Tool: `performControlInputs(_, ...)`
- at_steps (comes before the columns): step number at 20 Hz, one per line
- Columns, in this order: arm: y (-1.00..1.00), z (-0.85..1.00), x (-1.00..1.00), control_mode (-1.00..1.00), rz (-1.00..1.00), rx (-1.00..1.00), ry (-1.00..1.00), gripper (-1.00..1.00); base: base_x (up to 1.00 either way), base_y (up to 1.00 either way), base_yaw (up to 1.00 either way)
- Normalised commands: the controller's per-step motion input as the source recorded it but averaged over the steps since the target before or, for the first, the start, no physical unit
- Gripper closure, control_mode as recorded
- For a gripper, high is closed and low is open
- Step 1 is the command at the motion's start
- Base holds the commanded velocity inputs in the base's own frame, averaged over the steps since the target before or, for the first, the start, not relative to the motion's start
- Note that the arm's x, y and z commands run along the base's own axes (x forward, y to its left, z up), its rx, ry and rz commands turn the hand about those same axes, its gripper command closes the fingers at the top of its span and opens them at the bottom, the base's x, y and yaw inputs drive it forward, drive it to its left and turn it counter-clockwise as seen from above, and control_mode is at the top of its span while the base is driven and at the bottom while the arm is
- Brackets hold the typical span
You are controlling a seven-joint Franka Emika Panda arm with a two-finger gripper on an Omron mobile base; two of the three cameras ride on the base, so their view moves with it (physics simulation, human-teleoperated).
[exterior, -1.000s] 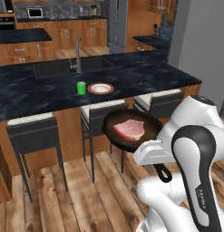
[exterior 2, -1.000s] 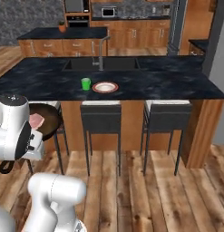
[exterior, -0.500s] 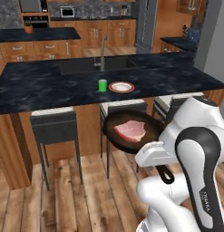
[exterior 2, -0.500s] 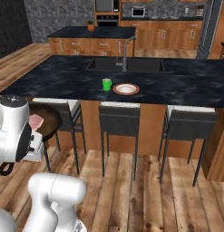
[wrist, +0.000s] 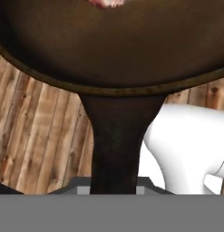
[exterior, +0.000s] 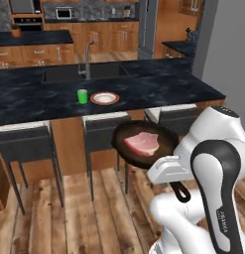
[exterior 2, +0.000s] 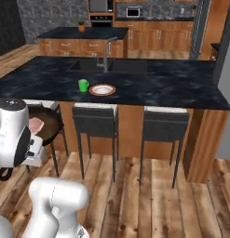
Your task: Pick up the pan with the steak in it and place it on the dining table. Then place the steak on the plate.
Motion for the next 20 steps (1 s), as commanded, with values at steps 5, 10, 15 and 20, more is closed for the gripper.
performControlInputs(5, 0.0, 0.0, 0.0, 1.0, 0.0, 0.0, 0.0, 1.0, 0.13, -1.0, 0.0)
performControlInputs(10, 0.0, 0.0, 0.0, 1.0, 0.0, 0.0, 0.0, 1.0, 0.47, -0.8, 0.0)
performControlInputs(15, 0.0, 0.0, 0.0, 1.0, 0.0, 0.0, 0.0, 1.0, 0.9, -0.43, 0.0)
performControlInputs(20, 0.0, 0.0, 0.0, 1.0, 0.0, 0.0, 0.0, 1.0, 1.0, -0.21, 0.0)
